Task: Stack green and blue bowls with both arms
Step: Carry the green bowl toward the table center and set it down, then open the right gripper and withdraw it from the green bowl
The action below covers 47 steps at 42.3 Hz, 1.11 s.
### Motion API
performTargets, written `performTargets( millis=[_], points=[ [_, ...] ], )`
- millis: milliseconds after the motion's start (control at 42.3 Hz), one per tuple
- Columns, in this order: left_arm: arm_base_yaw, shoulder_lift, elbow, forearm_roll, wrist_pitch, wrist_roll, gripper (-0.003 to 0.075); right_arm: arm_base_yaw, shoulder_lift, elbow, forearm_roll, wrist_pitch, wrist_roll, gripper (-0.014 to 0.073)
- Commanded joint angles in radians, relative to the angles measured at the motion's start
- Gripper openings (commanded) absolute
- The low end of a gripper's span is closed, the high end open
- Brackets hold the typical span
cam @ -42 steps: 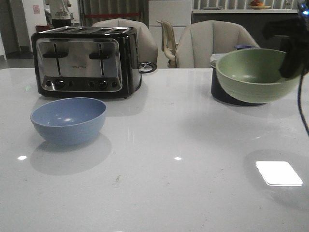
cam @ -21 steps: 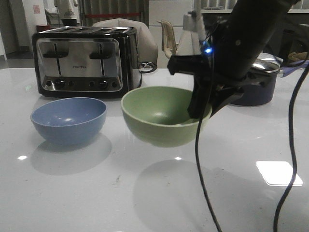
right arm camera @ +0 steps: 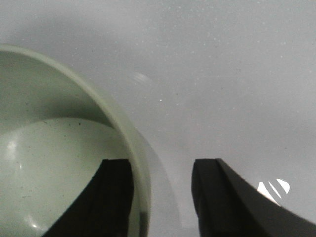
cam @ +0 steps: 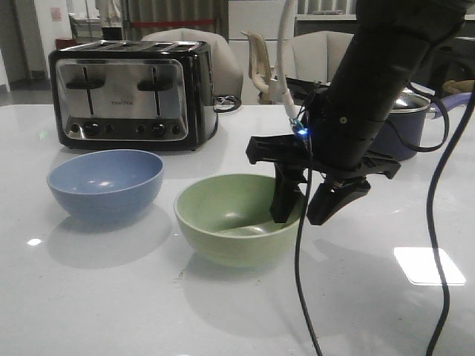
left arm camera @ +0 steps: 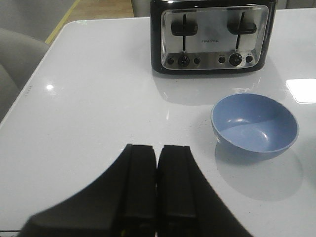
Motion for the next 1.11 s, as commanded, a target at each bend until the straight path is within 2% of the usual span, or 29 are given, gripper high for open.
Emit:
performTargets(
  millis=[0, 260, 426, 662, 828, 1088],
  points=[
    [-0.003, 0.014, -0.030, -0.006, -0.079, -0.006, 0.0101, 0.000, -0.094, -0.026, 0.015, -0.036, -0.034, 0.0445],
    [-0.003, 0.014, -0.030, -0.006, -0.085, -0.006, 0.0101, 0.014, -0.326, 0.028, 0.000, -0.022, -0.140, 0.0444],
    [-0.003, 0.014, -0.030, -0.006, -0.087, -0.006, 0.0101, 0.029, -0.539, 0.152, -0.005, -0.023, -0.238, 0.0444],
    [-0.003, 0.014, -0.030, -0.006, -0.087, -0.006, 0.0101, 0.029, -0.821, 0.337, -0.088, -0.004, -0.245, 0.0444],
    [-0.003, 0.016, -0.027, -0.008, -0.106, -0.006, 0.0101, 0.027, -0.979, 0.430, -0.131, 0.068, -0.210, 0.0444],
    [-0.064, 0.032, -0.025, -0.010, -0.101, 0.024, 0.0101, 0.027, -1.124, 0.537, -0.230, 0.109, -0.009, 0.0444]
  ],
)
